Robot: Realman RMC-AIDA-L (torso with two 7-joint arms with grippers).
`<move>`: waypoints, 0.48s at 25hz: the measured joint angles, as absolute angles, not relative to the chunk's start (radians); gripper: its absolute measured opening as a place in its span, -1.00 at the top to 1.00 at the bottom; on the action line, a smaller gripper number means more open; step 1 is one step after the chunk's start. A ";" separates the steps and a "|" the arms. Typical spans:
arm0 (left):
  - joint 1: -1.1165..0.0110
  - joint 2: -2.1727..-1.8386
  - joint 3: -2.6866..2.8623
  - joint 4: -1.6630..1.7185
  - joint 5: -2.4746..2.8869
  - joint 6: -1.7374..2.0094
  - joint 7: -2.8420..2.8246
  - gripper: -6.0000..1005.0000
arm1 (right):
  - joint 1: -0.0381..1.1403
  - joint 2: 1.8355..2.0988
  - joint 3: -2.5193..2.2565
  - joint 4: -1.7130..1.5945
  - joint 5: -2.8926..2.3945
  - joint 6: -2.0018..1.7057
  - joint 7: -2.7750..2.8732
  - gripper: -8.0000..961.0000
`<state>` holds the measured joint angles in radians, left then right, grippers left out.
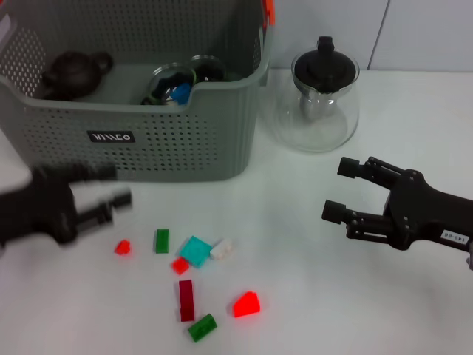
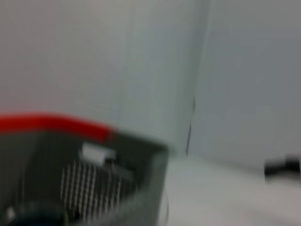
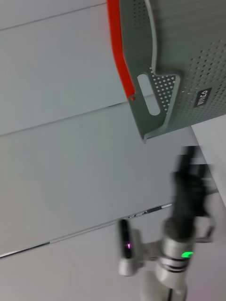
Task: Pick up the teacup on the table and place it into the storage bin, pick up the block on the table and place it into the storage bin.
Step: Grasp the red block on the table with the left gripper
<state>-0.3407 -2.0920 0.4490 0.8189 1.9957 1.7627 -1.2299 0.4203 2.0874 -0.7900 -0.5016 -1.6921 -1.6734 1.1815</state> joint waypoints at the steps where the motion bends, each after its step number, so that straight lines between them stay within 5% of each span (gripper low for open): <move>1: -0.337 -2.099 0.450 0.794 2.038 1.739 -1.174 0.02 | 0.420 2.088 -0.790 -0.502 -1.692 -1.673 1.184 -0.97; 12: -0.279 -2.145 0.443 0.643 2.091 1.514 -0.875 0.02 | 0.412 2.088 -0.789 -0.502 -1.692 -1.674 1.187 -0.96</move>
